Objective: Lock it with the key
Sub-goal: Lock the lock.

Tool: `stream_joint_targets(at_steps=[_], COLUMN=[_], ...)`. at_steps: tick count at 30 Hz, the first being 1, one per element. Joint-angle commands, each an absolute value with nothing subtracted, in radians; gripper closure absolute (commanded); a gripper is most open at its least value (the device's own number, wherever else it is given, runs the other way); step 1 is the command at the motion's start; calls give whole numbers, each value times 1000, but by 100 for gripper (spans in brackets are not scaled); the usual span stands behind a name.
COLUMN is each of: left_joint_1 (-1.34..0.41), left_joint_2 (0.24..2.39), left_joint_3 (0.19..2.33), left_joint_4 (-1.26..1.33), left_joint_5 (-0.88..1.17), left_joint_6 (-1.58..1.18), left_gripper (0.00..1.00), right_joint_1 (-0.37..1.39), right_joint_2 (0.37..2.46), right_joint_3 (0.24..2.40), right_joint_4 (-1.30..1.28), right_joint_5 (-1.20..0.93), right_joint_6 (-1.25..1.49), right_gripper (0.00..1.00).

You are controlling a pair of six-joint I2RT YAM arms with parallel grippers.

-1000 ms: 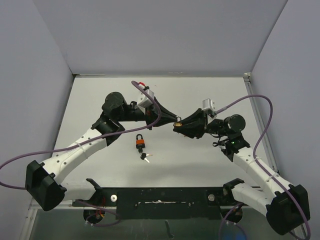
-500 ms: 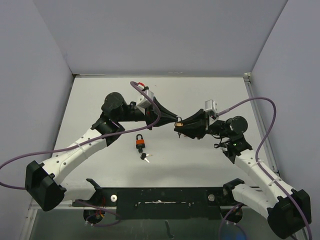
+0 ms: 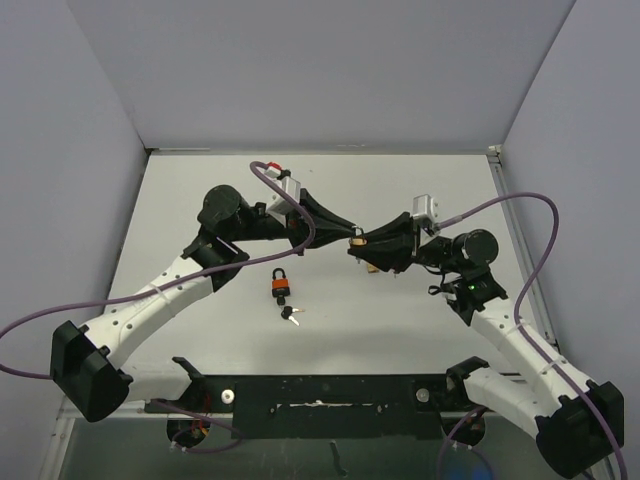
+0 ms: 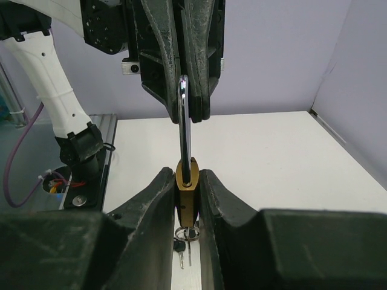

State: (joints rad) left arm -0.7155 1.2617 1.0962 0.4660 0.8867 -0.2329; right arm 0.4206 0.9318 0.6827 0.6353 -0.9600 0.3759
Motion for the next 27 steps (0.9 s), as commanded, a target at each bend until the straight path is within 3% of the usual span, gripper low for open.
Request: stream_joint_targets(at_steps=[1,8,14,27], left_joint_1=[-730,-752,-794,-795], left_joint_2=[1302,1328,1299,1306], left_joint_3=[1063,1048,1085,1052], left_joint_4=[400,421,178,130], left_joint_5=[1008,1091,1001,933], left_joint_6=[-267,-275,-83,-76], left_gripper=[100,100,100,100], right_joint_1=[419,416,410,406], right_joint_2=[924,928,900,814], right_joint_3=[800,847,885,890], right_joint_4=[824,805,770,796], right_joint_5=[-840,-814,-770,-611], right_joint_6=[399,405,363,315], right_gripper=[100,100,100,100])
